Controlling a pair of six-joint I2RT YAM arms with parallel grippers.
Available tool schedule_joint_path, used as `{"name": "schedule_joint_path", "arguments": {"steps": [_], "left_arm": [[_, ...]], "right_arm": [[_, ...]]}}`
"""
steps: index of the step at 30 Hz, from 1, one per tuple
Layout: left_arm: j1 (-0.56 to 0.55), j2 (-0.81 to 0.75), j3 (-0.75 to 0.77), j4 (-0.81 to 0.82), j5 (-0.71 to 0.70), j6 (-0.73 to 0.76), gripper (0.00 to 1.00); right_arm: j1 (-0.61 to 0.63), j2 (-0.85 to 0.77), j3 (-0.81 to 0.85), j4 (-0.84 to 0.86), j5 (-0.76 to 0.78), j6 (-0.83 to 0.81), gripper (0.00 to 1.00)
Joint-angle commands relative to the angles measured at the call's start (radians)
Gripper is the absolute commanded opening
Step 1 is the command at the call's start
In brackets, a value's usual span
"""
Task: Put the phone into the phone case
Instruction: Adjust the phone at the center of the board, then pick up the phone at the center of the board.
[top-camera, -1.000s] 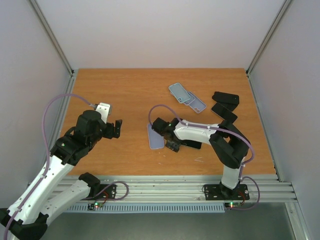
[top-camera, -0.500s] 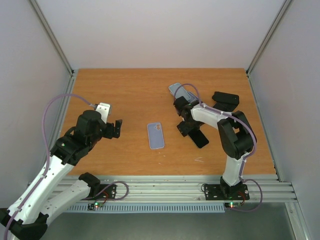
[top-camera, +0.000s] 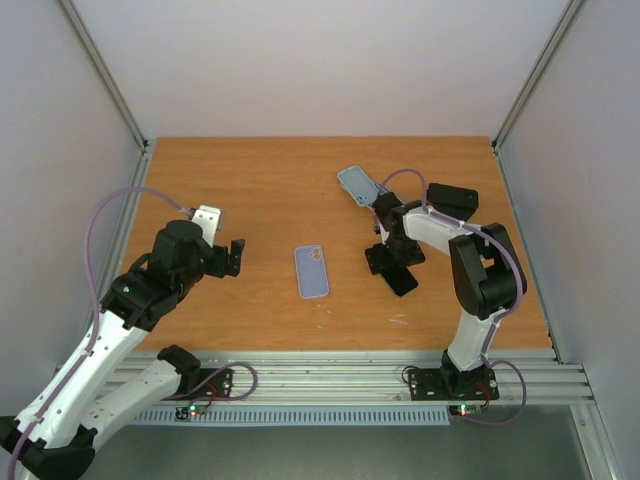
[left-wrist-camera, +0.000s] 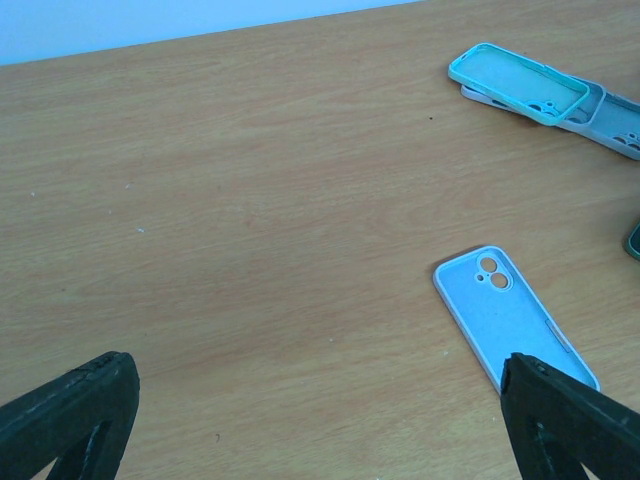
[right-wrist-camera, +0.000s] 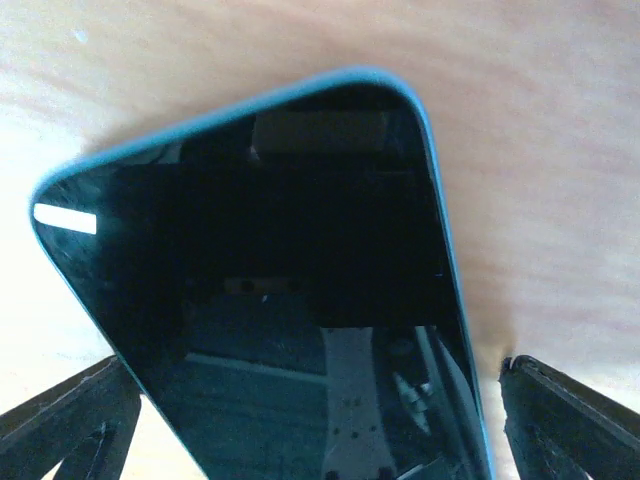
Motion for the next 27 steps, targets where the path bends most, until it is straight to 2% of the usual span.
{"name": "schedule_joint_path", "arguments": {"steps": [1,12,18,22,27], "left_arm": [[0.008,-0.003,-0.010,0.045,0.017,0.022,0.99],[0.008,-0.036,0.010,0.074,0.091,-0.026,0.99],[0.008,-0.022,0.041,0.061,0.111,-0.089,0.99],[0.008,-0.017,0.039,0.049,0.132,-0.154,0.99],[0.008,-0.038,-0.040,0.073,0.149,-0.340,0.99]], "right_arm": [[-0.023,-0.041,-0.069,-0.012,-0.096,0.065,0.99],[-0.022,-0.059,-0.127,-0.017,-0.126,0.094,0.98],[-0.006,-0.058,-0.130,-0.018,-0.130,0.091,0.93],[0.018,-0.049,-0.128,-0.021,-0.140,0.088,0.89],[0.050,-0.062,-0.132,-0.023,-0.163,0.097,0.84]]}}
